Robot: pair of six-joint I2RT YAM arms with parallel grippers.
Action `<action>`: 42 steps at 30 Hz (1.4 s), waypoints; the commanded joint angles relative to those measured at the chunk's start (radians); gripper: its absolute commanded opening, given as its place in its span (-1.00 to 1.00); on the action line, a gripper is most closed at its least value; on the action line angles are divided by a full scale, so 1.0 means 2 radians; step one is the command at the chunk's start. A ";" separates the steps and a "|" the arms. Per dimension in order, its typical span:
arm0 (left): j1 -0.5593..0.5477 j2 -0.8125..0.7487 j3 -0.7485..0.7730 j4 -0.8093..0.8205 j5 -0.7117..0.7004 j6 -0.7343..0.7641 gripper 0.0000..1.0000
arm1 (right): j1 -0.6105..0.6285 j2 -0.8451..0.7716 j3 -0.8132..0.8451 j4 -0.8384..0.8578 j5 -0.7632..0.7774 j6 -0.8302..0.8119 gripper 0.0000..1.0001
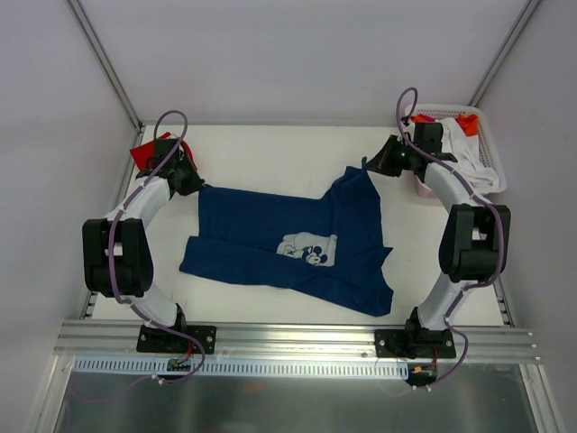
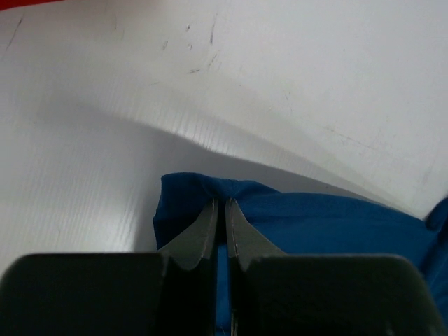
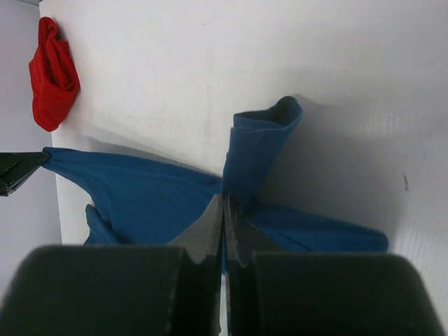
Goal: Fold and stack the t-shirts
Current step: Grap the side of the flattened tshirt furthest away from the robot with both arms, then fold the other side of the tshirt into a rectangle
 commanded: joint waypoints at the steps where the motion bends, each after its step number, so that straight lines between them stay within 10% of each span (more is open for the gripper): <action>1: -0.001 -0.038 -0.020 -0.007 -0.004 -0.008 -1.00 | 0.000 -0.070 -0.037 0.013 0.008 -0.002 -0.99; 42: 0.000 -0.332 -0.229 -0.108 -0.080 -0.062 -1.00 | 0.074 -0.635 -0.324 -0.246 0.121 0.024 -0.99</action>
